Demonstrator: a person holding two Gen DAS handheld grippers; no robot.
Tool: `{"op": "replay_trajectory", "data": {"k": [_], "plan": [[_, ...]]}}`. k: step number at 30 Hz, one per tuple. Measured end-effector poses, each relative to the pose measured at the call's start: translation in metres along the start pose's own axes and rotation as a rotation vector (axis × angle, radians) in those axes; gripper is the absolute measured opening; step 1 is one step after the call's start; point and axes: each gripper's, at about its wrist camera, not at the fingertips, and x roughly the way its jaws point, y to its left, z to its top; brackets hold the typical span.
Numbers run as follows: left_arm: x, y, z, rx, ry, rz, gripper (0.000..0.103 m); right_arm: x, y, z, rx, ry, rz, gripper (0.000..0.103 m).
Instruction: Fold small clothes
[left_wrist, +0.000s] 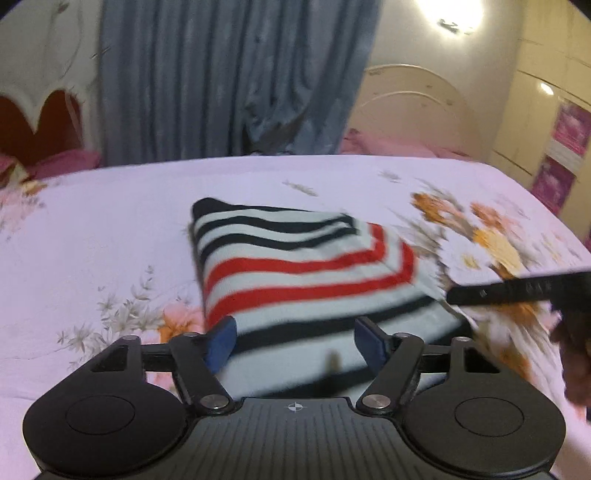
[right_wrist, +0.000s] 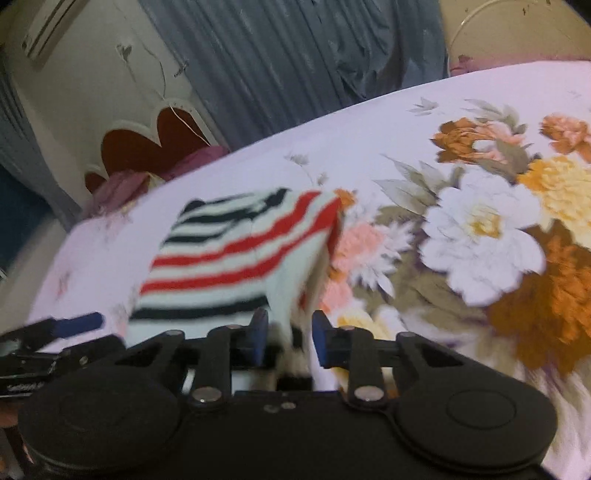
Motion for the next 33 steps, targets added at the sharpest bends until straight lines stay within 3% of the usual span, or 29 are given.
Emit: {"op": "replay_trajectory", "data": {"k": [1,2,3,6,8,10,16,18,21,25,33], "plan": [[0.01,0.003,0.0,-0.011,0.019,0.017,0.07,0.006,0.0,0.002,0.004,0.004,0.0,0.024],[0.024,0.005,-0.003,-0.002,0.077,0.05,0.069,0.016,-0.001,0.003,0.018,0.025,0.018,0.014],[0.04,0.009,-0.008,0.007,0.154,0.079,0.068,0.028,-0.001,0.0,0.013,0.067,0.01,0.013],[0.04,0.029,-0.014,-0.131,0.147,0.017,0.068,0.036,0.002,0.001,-0.042,0.099,-0.005,0.014],[0.028,0.023,-0.014,-0.084,0.1,0.03,0.069,0.021,0.003,0.004,-0.075,0.054,-0.003,0.014],[0.024,0.019,-0.014,-0.067,0.088,0.008,0.069,0.01,-0.01,0.005,-0.036,0.012,0.0,0.02],[0.035,0.027,-0.006,-0.131,0.095,-0.036,0.08,0.027,-0.051,0.003,0.166,0.056,0.115,0.032],[0.039,0.031,-0.006,-0.155,0.11,-0.039,0.082,0.033,-0.061,0.001,0.226,0.06,0.159,0.05],[0.045,0.039,-0.009,-0.198,0.131,-0.056,0.084,0.039,-0.069,0.0,0.276,0.058,0.228,0.063],[0.052,0.05,-0.013,-0.265,0.144,-0.118,0.084,0.048,-0.067,0.0,0.274,0.093,0.303,0.064],[0.07,0.066,-0.016,-0.31,0.164,-0.227,0.084,0.065,-0.059,0.008,0.273,0.169,0.283,0.069]]}}
